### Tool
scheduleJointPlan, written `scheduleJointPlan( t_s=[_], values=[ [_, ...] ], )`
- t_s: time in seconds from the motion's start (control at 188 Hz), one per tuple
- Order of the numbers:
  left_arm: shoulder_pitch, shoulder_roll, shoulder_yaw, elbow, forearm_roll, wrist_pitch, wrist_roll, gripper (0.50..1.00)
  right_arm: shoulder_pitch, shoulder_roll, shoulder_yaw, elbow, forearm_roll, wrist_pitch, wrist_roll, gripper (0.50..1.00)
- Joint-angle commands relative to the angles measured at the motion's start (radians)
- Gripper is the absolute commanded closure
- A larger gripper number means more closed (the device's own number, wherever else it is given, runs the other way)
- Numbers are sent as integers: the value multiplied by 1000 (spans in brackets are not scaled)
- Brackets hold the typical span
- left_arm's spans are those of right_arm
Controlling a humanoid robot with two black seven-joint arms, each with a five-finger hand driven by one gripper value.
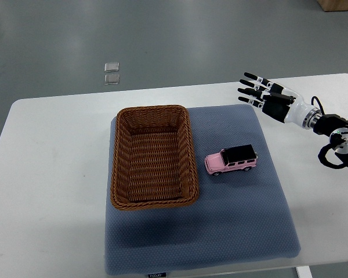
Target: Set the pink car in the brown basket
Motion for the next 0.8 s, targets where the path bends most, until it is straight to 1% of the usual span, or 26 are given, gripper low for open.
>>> scheduleJointPlan(
  t_s=[0.0, 0.656, 0.794],
  values=[
    [0, 0, -1, 3, 0, 0, 0, 500, -2, 0, 0, 0, 0, 0, 11, 576],
    [-11, 0, -3, 13, 0, 9, 0, 500, 6, -21, -11, 5, -18, 0, 12, 579],
    [-11, 0, -3, 13, 0, 9, 0, 500, 9, -28, -5, 6, -103, 0, 22, 581]
  ],
)
